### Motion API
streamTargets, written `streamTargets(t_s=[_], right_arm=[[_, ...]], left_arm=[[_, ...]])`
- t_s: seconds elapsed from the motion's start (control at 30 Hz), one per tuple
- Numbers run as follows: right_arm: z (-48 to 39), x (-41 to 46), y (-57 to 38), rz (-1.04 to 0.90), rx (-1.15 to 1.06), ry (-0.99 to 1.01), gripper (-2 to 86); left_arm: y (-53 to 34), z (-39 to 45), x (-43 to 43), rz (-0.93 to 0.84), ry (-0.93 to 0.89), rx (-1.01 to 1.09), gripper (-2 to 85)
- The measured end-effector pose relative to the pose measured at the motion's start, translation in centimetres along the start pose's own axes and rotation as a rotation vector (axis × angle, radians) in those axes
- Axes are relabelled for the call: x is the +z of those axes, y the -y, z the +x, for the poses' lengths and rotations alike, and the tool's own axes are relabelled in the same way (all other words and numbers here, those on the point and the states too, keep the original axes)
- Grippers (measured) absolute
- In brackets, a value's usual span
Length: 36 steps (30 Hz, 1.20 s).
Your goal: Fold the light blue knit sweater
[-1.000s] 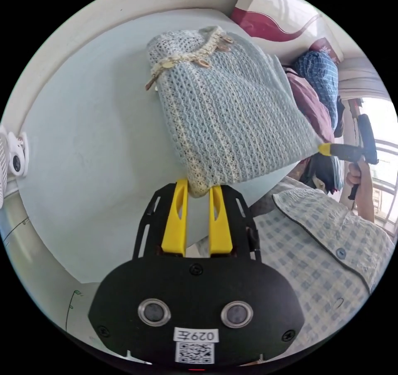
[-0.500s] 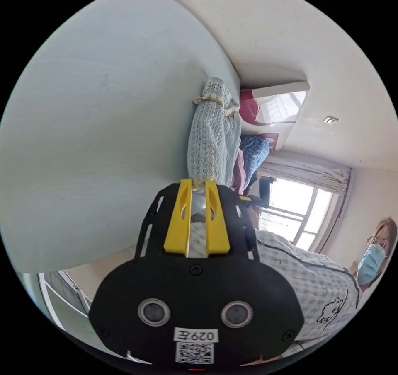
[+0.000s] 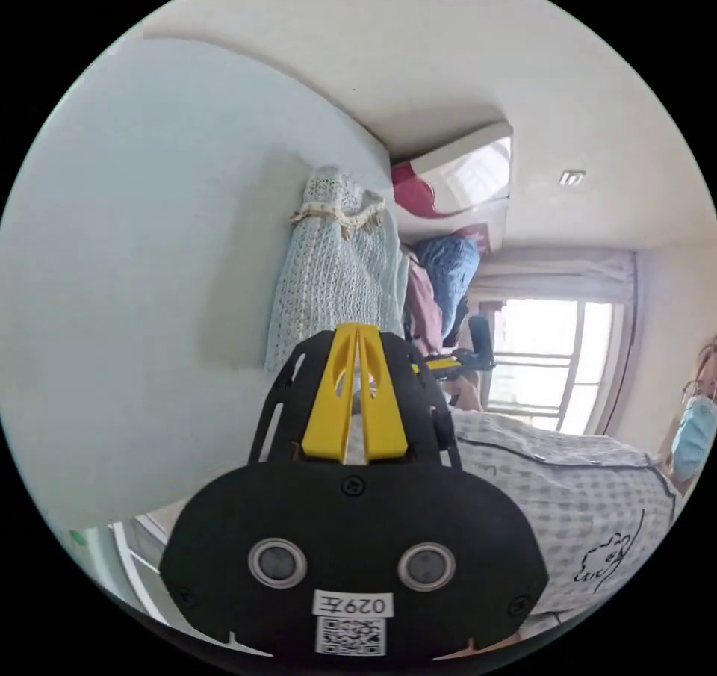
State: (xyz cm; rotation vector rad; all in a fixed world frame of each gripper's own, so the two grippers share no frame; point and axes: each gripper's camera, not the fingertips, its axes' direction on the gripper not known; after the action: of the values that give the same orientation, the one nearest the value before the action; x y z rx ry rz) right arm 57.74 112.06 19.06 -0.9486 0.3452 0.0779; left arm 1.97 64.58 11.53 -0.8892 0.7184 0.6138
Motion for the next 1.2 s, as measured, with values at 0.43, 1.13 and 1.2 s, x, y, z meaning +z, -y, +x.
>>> streamTargets(t_s=[0.43, 1.13, 1.2], right_arm=[[-6.1, -1.3, 1.5, 0.141, -0.042, -0.109, -0.4], [-13.4, 3.0, 10.5, 0.108, -0.172, -0.343, -0.4], [-14.2, 3.7, 12.6, 0.088, -0.21, -0.314, -0.4]], left_arm=[[3.1, 7.2, 7.9, -0.341, 0.465, 0.22, -1.0], [0.6, -0.7, 1.8, -0.16, 0.254, -0.008, -0.9], [0.6, -2.3, 1.6, -0.18, 0.148, -0.014, -0.8]])
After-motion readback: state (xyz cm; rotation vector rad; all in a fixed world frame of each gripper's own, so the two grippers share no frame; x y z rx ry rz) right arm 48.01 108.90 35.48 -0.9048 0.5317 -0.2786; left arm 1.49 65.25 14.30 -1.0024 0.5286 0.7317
